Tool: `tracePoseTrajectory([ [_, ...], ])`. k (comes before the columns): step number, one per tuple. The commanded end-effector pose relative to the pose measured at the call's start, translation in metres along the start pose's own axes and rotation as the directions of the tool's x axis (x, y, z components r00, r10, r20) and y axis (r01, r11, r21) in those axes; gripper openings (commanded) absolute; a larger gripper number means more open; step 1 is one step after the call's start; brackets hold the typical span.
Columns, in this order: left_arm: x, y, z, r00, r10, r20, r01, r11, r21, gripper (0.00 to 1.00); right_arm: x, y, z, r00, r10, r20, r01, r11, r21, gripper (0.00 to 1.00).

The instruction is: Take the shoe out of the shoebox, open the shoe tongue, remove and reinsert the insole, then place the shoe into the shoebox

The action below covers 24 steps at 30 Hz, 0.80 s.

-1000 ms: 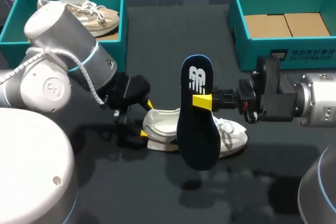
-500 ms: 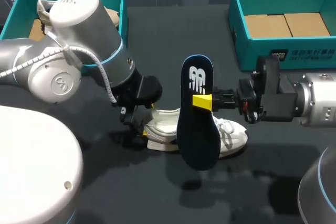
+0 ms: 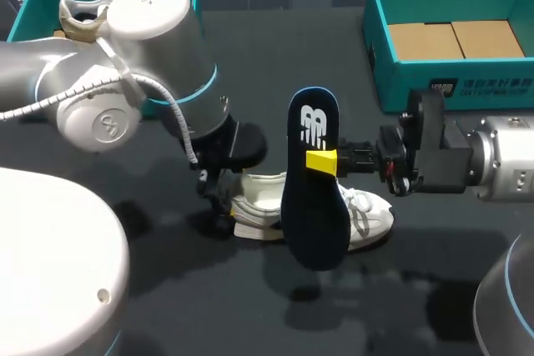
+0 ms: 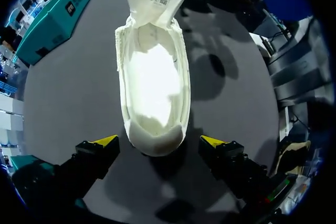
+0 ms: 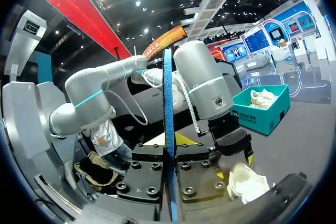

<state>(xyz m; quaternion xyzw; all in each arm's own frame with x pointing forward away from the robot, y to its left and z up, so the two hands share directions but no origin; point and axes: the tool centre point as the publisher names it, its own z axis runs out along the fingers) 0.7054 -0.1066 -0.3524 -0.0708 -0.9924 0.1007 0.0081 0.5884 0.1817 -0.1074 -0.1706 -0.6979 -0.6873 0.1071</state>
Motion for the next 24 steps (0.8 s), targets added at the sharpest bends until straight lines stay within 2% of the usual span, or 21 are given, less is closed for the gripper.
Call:
tracePoseTrajectory([
  [1, -0.001, -0.006, -0.002, 1.000, 0.000, 0.001, 0.000, 0.999, -0.049, 1.00, 0.001, -0.002, 0.001, 1.000, 0.000, 0.004, 0.000, 1.000, 0.000, 0.00],
  [7, -0.003, -0.009, -0.013, 1.000, 0.010, -0.012, -0.011, 0.997, -0.072, 1.00, 0.001, -0.002, 0.001, 1.000, 0.000, 0.004, 0.000, 1.000, 0.000, 0.00],
  [15, -0.009, -0.030, -0.040, 0.999, 0.028, -0.029, -0.030, 0.997, -0.071, 1.00, 0.001, -0.002, 0.001, 1.000, 0.000, 0.004, 0.000, 1.000, 0.000, 0.00],
  [19, -0.016, -0.043, -0.041, 1.000, 0.028, -0.007, -0.029, 0.997, -0.071, 1.00, 0.001, -0.002, 0.001, 1.000, 0.000, 0.004, 0.000, 1.000, 0.000, 0.00],
  [24, -0.025, -0.062, -0.029, 1.000, 0.029, -0.003, -0.029, 0.997, -0.076, 1.00, 0.001, -0.002, 0.001, 1.000, 0.000, 0.004, 0.000, 1.000, 0.000, 0.00],
])
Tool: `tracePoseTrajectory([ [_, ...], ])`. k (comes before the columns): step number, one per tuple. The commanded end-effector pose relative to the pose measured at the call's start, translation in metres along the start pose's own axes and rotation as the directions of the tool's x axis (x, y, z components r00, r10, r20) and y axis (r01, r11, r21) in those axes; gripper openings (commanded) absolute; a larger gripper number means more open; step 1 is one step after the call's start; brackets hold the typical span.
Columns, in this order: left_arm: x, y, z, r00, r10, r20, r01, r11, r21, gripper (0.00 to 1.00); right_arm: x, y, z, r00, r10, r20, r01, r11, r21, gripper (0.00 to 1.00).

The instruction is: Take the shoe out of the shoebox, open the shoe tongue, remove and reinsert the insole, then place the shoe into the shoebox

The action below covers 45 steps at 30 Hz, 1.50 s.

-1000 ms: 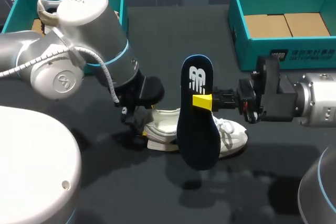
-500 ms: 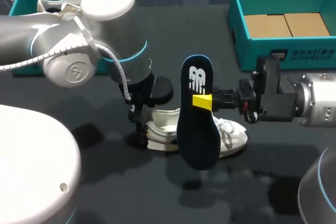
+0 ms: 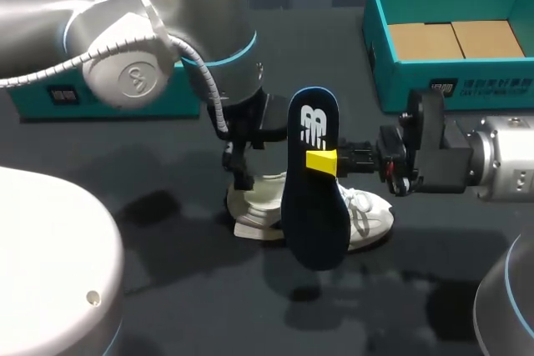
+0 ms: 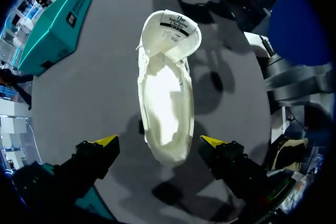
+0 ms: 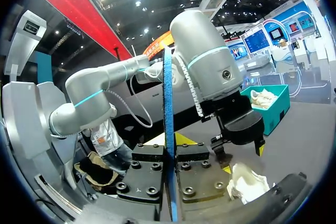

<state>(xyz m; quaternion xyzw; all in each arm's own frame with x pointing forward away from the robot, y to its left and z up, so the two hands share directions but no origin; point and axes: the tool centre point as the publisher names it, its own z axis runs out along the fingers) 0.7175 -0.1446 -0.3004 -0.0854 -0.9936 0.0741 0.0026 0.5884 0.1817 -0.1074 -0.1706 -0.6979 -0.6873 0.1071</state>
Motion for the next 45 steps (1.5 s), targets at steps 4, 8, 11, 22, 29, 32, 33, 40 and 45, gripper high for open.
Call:
tracePoseTrajectory([
  [4, -0.015, -0.029, 0.025, 1.000, 0.002, -0.004, -0.002, 1.000, -0.024, 1.00, 0.001, -0.002, 0.001, 1.000, 0.000, 0.004, 0.000, 1.000, 0.000, 0.00],
  [8, -0.023, -0.037, 0.036, 1.000, -0.009, -0.006, 0.009, 1.000, -0.021, 1.00, 0.001, -0.002, 0.001, 1.000, 0.000, 0.004, 0.000, 1.000, 0.000, 0.00],
  [11, -0.026, -0.042, 0.043, 1.000, -0.014, -0.004, 0.014, 1.000, -0.023, 1.00, 0.001, -0.002, 0.001, 1.000, 0.000, 0.004, 0.000, 1.000, 0.000, 0.00],
  [22, -0.029, -0.052, 0.066, 0.998, -0.055, 0.002, 0.055, 0.998, -0.039, 0.82, 0.001, -0.002, 0.001, 1.000, 0.000, 0.004, 0.000, 1.000, 0.000, 0.00],
  [29, -0.029, -0.051, 0.077, 0.998, -0.068, 0.005, 0.068, 0.997, -0.042, 0.67, 0.001, -0.002, 0.001, 1.000, 0.000, 0.004, 0.000, 1.000, 0.000, 0.00],
  [32, -0.027, -0.050, 0.080, 0.998, -0.065, 0.008, 0.065, 0.997, -0.041, 0.59, 0.001, -0.002, 0.001, 1.000, 0.000, 0.004, 0.000, 1.000, 0.000, 0.00],
  [33, -0.026, -0.050, 0.080, 0.998, -0.065, 0.008, 0.065, 0.997, -0.041, 0.57, 0.001, -0.002, 0.001, 1.000, 0.000, 0.004, 0.000, 1.000, 0.000, 0.00],
  [40, -0.021, -0.050, 0.085, 0.998, -0.061, -0.004, 0.060, 0.997, -0.042, 0.49, 0.001, -0.002, 0.001, 1.000, 0.000, 0.004, 0.000, 1.000, 0.000, 0.00],
  [45, -0.018, -0.050, 0.088, 0.998, -0.059, -0.013, 0.059, 0.997, -0.049, 0.42, 0.001, -0.002, 0.001, 1.000, 0.000, 0.004, 0.000, 1.000, 0.000, 0.00],
])
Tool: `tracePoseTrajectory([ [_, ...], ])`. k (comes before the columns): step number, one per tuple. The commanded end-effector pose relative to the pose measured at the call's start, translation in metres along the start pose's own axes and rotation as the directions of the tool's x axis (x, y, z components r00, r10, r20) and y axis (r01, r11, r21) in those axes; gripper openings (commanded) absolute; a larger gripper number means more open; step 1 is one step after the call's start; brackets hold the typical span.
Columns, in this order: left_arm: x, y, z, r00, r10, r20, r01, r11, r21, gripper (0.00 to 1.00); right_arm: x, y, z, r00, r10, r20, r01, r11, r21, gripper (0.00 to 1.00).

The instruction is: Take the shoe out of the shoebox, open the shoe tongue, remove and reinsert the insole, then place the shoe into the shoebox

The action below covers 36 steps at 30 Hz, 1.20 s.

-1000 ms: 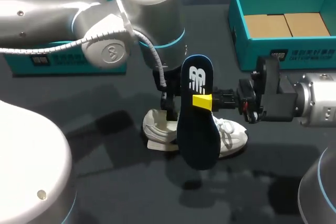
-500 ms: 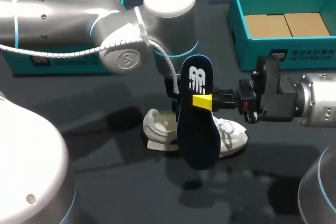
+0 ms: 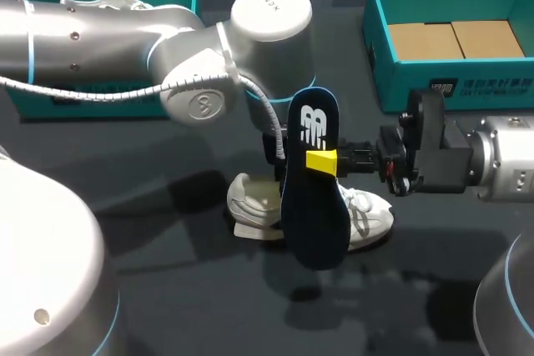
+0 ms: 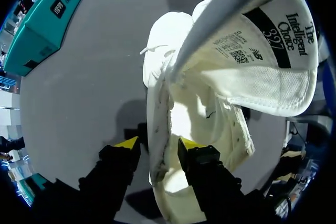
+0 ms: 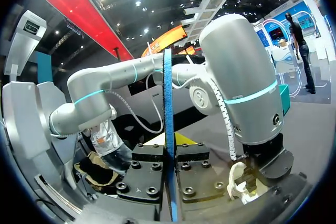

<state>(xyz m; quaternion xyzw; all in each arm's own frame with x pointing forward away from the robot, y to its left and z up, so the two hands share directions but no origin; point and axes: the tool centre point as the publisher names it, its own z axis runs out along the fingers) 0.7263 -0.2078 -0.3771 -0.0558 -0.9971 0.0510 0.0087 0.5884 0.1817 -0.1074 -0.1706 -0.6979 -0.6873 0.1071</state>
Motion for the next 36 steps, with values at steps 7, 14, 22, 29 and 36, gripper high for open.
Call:
tracePoseTrajectory([
  [7, 0.004, 0.001, 0.006, 1.000, 0.005, -0.012, -0.005, 1.000, -0.016, 0.00, 0.001, -0.002, 0.001, 1.000, 0.000, 0.004, 0.000, 1.000, 0.000, 0.00],
  [14, 0.005, 0.003, 0.006, 1.000, 0.009, -0.018, -0.010, 1.000, -0.026, 0.00, 0.001, -0.002, 0.001, 1.000, 0.000, 0.004, 0.000, 1.000, 0.000, 0.00],
  [22, 0.006, 0.002, -0.005, 0.995, 0.064, -0.072, -0.068, 0.997, -0.048, 0.00, 0.001, -0.002, 0.001, 1.000, 0.000, 0.004, 0.000, 1.000, 0.000, 0.00],
  [29, 0.004, -0.001, -0.025, 0.979, 0.150, -0.137, -0.157, 0.987, -0.040, 0.00, 0.001, -0.002, 0.001, 1.000, 0.000, 0.004, 0.000, 1.000, 0.000, 0.00],
  [36, -0.001, 0.004, -0.042, 0.890, 0.408, -0.205, -0.417, 0.909, -0.003, 0.00, 0.001, -0.002, 0.001, 1.000, 0.000, 0.004, 0.000, 1.000, 0.000, 0.00],
])
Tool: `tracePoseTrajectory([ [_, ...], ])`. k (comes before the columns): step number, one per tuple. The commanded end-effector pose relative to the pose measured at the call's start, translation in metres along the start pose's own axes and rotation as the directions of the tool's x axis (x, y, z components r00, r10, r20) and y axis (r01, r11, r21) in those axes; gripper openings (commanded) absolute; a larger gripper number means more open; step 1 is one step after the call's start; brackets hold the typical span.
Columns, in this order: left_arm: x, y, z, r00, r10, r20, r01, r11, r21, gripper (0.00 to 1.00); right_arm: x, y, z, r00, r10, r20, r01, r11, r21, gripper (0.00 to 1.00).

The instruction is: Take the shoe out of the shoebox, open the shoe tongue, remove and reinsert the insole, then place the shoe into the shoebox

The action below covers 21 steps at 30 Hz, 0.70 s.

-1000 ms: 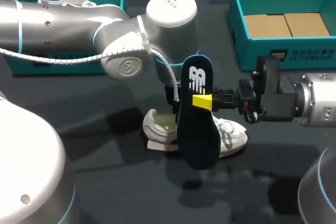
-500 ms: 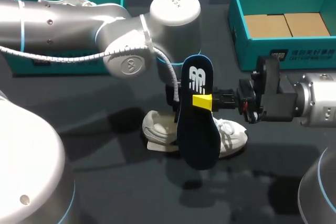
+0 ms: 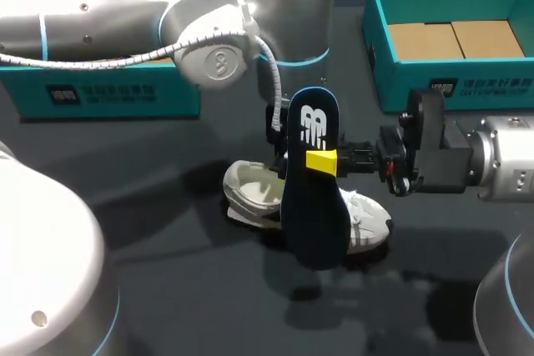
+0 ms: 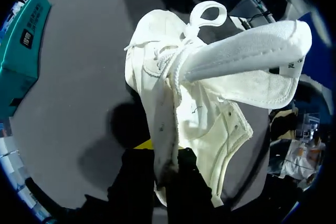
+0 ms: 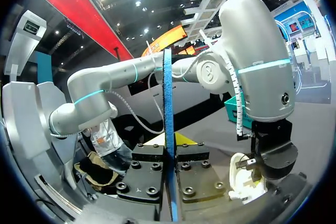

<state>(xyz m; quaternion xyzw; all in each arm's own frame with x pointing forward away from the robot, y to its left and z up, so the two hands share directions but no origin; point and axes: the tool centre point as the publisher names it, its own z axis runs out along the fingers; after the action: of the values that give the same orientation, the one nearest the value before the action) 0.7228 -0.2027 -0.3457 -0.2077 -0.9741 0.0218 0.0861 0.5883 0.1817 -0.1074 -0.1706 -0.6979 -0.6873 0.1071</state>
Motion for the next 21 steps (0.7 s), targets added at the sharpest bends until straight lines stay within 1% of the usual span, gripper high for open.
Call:
tracePoseTrajectory([
  [1, -0.003, 0.004, -0.010, 0.991, 0.130, -0.025, -0.130, 0.991, -0.003, 0.00, 0.001, -0.002, 0.001, 1.000, 0.000, 0.004, 0.000, 1.000, 0.000, 0.00],
  [11, -0.003, 0.004, -0.010, 0.991, 0.130, -0.025, -0.130, 0.991, -0.003, 0.00, 0.001, -0.002, 0.001, 1.000, 0.000, 0.004, 0.000, 1.000, 0.000, 0.00],
  [12, -0.002, 0.003, -0.011, 0.976, 0.217, -0.033, -0.218, 0.976, -0.011, 0.00, 0.001, -0.002, 0.001, 1.000, 0.000, 0.004, 0.000, 1.000, 0.000, 0.00],
  [13, -0.002, 0.003, -0.014, 0.972, 0.234, -0.006, -0.234, 0.972, -0.025, 0.00, 0.001, -0.002, 0.001, 1.000, 0.000, 0.004, 0.000, 1.000, 0.000, 0.00],
  [16, -0.002, 0.003, -0.020, 0.911, 0.413, 0.018, -0.411, 0.909, -0.066, 0.00, 0.001, -0.002, 0.001, 1.000, 0.000, 0.004, 0.000, 1.000, 0.000, 0.00],
  [17, -0.001, 0.004, -0.023, 0.856, 0.517, 0.015, -0.514, 0.854, -0.074, 0.00, 0.001, -0.002, 0.001, 1.000, 0.000, 0.004, 0.000, 1.000, 0.000, 0.00],
  [18, 0.001, 0.005, -0.024, 0.817, 0.577, 0.027, -0.573, 0.815, -0.089, 0.00, 0.001, -0.002, 0.001, 1.000, 0.000, 0.004, 0.000, 1.000, 0.000, 0.00],
  [19, 0.002, 0.007, -0.026, 0.781, 0.624, 0.042, -0.617, 0.779, -0.108, 0.00, 0.001, -0.002, 0.001, 1.000, 0.000, 0.004, 0.000, 1.000, 0.000, 0.00],
  [21, 0.002, 0.007, -0.026, 0.781, 0.624, 0.042, -0.617, 0.779, -0.108, 0.00, 0.001, -0.002, 0.001, 1.000, 0.000, 0.004, 0.000, 1.000, 0.000, 0.00],
])
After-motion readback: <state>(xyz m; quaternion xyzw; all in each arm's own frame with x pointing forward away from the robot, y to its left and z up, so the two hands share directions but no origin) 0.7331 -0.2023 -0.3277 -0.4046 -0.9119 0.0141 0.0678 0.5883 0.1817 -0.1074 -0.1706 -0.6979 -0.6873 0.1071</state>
